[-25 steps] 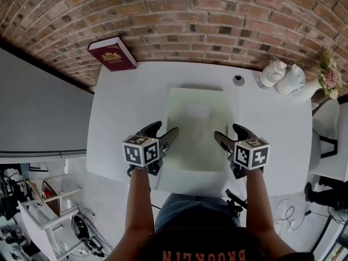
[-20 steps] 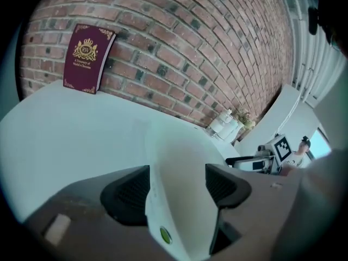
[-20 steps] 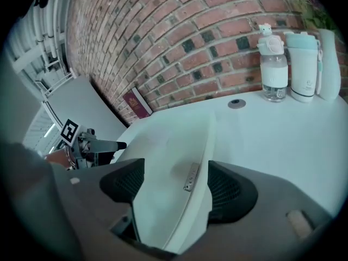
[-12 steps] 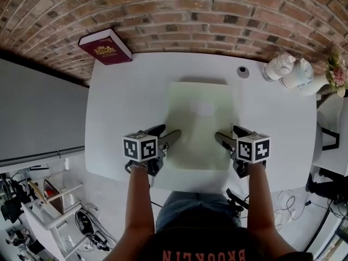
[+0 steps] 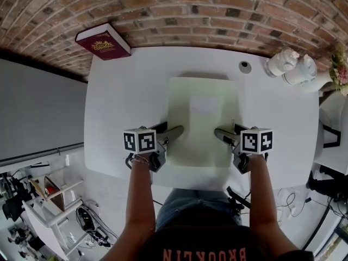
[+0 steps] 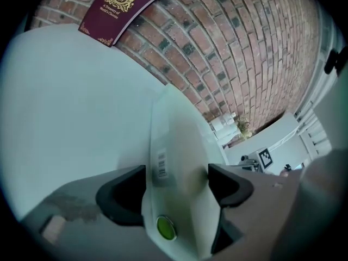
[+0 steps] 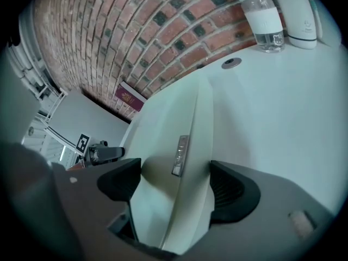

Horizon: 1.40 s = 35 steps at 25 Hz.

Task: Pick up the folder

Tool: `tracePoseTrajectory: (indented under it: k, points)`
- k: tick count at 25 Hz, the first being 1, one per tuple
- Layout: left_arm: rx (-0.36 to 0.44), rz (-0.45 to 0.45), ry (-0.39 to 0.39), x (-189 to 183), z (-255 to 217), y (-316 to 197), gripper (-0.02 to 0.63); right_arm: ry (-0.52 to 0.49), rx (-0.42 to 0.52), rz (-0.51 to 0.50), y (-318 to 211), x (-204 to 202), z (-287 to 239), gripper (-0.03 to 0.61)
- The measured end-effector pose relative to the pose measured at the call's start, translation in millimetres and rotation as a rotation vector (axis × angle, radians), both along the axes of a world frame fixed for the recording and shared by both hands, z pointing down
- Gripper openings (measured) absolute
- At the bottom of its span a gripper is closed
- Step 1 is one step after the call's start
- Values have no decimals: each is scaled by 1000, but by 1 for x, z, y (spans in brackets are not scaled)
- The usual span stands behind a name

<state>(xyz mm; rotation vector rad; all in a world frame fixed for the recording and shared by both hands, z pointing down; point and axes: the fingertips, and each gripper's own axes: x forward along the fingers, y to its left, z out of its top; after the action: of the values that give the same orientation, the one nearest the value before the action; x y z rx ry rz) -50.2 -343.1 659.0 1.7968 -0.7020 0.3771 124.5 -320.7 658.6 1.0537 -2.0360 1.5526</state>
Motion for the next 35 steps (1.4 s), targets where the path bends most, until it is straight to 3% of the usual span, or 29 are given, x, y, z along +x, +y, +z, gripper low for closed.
tracePoseTrajectory:
  k: [5,15,35]
  points:
    - [-3,10,9,7,0,0,362,15,-6,-3,0,-2,1,413]
    - [11,25,-48,11,-7,5,362,62,-22,-1,6,-4,-1,428]
    - [163,28,-30,10,-70,7,364,110,169,14,6,-5,-71,430]
